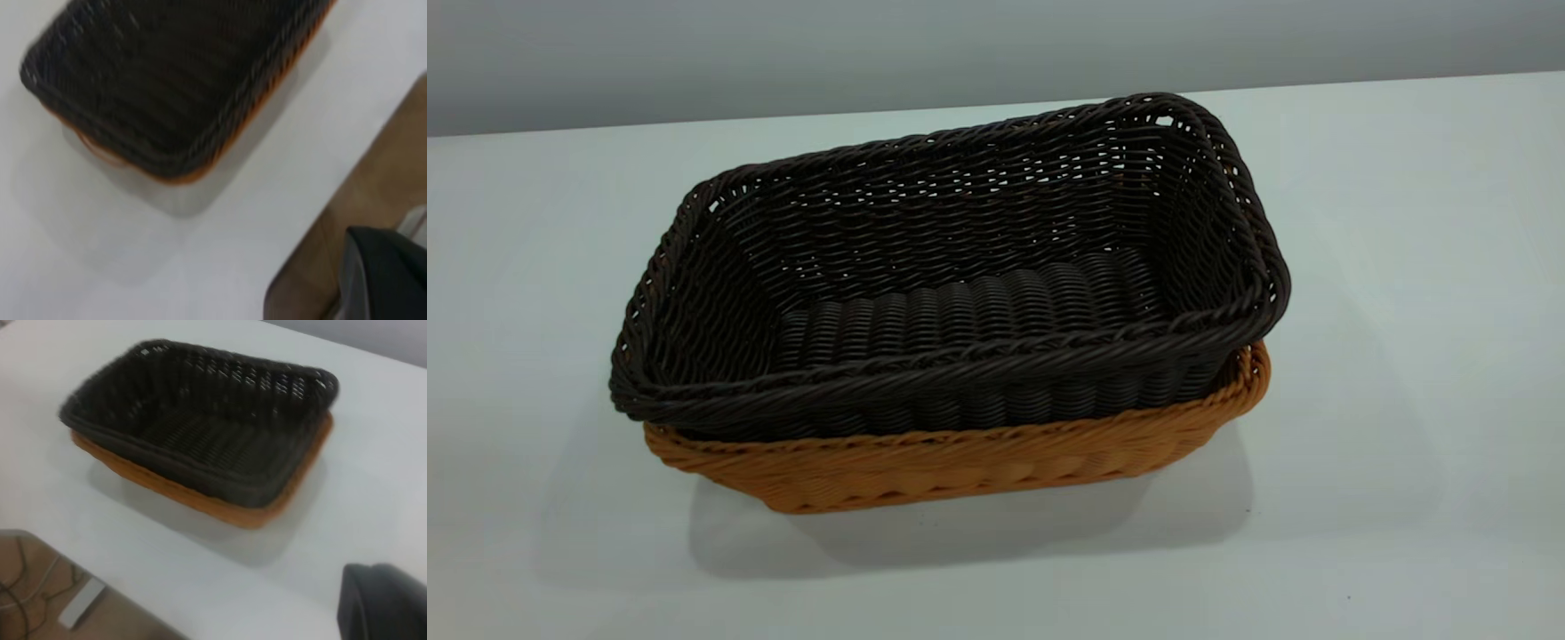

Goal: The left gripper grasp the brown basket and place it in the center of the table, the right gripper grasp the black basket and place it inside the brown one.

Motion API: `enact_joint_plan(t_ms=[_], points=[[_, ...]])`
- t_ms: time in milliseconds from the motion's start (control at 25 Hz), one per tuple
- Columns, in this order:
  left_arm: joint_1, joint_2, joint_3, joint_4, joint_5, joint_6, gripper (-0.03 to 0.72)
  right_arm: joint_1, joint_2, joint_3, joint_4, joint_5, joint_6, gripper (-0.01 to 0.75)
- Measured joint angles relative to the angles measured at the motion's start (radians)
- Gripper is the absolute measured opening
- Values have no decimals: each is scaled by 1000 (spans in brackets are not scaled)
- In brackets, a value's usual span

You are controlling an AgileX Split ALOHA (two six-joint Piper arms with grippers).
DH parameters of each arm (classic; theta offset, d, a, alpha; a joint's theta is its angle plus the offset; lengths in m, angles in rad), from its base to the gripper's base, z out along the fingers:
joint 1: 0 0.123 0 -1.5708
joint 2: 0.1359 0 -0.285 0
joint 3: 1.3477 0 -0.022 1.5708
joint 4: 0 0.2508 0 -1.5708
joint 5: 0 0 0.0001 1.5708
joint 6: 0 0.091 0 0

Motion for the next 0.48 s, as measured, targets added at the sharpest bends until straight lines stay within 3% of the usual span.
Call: enact_joint_plan(t_ms=[160,280,480], points=[[0,-40,7,-15,57,-4,-1,0,-106,32,-5,27,9,6],[0,-97,7,-15,104,-31,-1,0,-145,46,-15,110,9,6],[0,-222,35,-15,121,-87,-1,0,-155,51,-19,71,9,6]])
